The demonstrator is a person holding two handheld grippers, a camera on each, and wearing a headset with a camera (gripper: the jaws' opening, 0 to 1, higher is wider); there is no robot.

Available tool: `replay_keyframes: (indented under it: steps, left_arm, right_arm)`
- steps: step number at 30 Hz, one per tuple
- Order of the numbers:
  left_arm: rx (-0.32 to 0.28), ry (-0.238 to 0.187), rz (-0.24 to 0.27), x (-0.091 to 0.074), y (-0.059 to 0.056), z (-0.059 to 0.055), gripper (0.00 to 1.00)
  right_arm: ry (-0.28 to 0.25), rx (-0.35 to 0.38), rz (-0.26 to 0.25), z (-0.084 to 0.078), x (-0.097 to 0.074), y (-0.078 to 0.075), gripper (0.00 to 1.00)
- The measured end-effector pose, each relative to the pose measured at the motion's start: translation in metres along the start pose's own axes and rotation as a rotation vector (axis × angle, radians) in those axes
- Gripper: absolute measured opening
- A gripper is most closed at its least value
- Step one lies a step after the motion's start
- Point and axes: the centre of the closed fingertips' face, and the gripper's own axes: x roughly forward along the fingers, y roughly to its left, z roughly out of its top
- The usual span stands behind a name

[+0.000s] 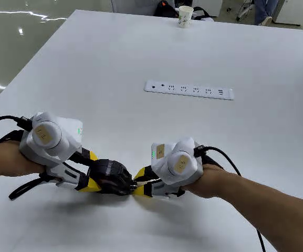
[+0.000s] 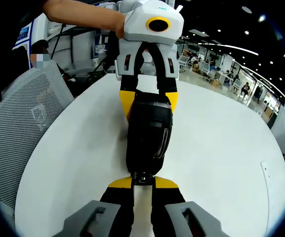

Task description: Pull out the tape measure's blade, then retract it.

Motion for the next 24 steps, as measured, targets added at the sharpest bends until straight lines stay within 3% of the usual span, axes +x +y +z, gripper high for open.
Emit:
replay_keyframes:
  steps: [24]
  left_arm:
    - [-0.002, 0.01, -0.003, 0.0, 0.001, 0.0, 0.25]
  right_arm:
    - [0.015, 0.022, -0.006, -0.016, -0.015, 0.001, 0.09]
